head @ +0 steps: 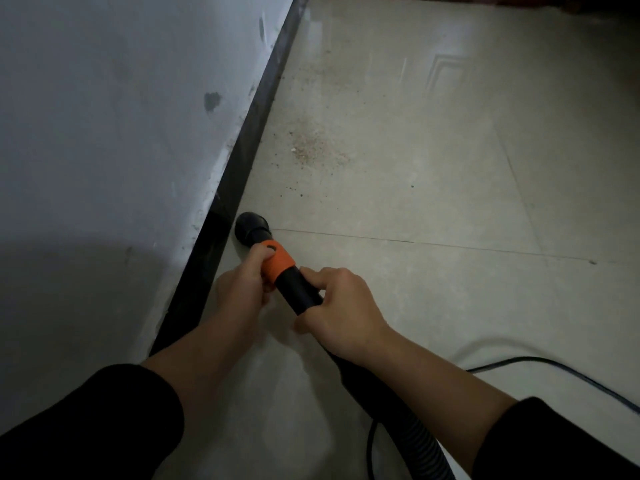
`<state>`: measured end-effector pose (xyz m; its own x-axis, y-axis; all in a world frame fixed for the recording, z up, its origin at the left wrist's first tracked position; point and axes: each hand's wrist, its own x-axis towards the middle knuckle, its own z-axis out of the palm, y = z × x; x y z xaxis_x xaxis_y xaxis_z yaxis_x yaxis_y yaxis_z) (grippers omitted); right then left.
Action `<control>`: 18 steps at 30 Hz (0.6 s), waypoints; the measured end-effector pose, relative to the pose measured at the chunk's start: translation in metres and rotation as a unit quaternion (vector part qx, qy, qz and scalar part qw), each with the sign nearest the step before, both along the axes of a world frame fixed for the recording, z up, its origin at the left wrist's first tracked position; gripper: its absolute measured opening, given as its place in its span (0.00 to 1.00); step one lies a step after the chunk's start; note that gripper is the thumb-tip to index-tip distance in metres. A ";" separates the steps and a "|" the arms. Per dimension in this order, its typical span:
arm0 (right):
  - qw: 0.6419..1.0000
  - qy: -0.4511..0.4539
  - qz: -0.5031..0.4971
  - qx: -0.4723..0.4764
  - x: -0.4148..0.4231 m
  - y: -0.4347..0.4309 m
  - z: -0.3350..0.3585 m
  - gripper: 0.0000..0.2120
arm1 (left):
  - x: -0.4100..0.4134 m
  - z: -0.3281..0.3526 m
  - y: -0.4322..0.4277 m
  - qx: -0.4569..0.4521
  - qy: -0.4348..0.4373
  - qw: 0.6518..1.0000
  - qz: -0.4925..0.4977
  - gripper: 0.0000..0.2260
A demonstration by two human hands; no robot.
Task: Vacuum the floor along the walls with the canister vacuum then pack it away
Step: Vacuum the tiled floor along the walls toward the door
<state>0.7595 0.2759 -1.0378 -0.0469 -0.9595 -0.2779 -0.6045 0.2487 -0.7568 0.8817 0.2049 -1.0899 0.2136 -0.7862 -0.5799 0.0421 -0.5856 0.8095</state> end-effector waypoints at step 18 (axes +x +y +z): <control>0.992 -0.033 -0.068 0.103 -0.112 0.102 0.050 0.23 | -0.110 0.040 0.105 0.089 0.043 0.993 -0.068 0.13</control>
<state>0.6475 0.3783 -0.9879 -0.1479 -0.8679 -0.4743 -0.5049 0.4786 -0.7183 0.7717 0.3096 -1.0502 0.0561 -0.6874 -0.7241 0.0184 -0.7244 0.6891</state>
